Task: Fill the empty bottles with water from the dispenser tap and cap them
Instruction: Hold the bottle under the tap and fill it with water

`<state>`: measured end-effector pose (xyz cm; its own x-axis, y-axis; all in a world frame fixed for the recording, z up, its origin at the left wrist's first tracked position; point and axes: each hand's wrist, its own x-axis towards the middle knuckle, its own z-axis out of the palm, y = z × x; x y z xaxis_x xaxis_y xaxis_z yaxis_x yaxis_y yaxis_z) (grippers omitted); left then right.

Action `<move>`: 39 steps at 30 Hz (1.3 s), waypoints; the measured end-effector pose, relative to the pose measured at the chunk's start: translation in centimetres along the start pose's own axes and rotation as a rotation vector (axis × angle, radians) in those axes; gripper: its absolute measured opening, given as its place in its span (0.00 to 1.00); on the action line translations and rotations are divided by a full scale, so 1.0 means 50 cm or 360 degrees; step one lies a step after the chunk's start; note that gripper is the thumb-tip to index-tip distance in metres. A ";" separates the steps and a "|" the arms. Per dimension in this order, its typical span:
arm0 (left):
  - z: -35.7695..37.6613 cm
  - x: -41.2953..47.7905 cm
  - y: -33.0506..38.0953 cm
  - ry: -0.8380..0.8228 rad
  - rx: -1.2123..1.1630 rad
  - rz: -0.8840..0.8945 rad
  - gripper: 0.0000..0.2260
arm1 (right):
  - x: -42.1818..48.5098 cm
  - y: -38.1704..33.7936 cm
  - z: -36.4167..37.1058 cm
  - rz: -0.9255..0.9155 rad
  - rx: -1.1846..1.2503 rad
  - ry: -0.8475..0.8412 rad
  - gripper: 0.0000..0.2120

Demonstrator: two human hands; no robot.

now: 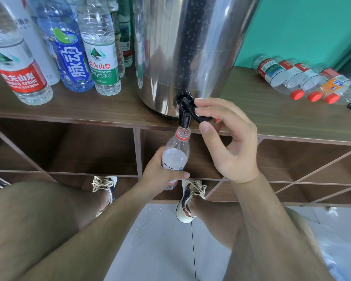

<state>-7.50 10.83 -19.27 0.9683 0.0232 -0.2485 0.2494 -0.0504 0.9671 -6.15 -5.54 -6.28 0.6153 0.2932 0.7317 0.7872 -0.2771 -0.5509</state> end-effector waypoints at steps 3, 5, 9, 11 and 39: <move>0.000 0.000 -0.002 0.0000 -0.0002 0.0002 0.35 | 0.000 0.000 0.000 -0.0003 0.0001 -0.0001 0.07; -0.001 0.000 -0.001 -0.0002 -0.0004 0.0003 0.34 | 0.000 0.001 -0.001 -0.0007 0.0005 0.0000 0.07; -0.001 -0.001 0.000 -0.0004 -0.0010 0.0008 0.32 | 0.000 0.002 -0.001 -0.0017 0.0000 -0.0008 0.08; -0.002 -0.003 0.001 -0.0006 -0.0021 0.0013 0.31 | 0.001 0.002 -0.001 -0.0020 -0.0004 -0.0020 0.08; 0.001 -0.002 -0.001 0.0003 0.0027 0.0028 0.34 | 0.003 0.001 -0.002 -0.0023 0.0004 -0.0024 0.09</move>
<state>-7.60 10.76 -19.32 0.9726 0.0244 -0.2312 0.2324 -0.0674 0.9703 -6.01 -5.61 -6.17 0.6044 0.3111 0.7334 0.7961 -0.2706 -0.5413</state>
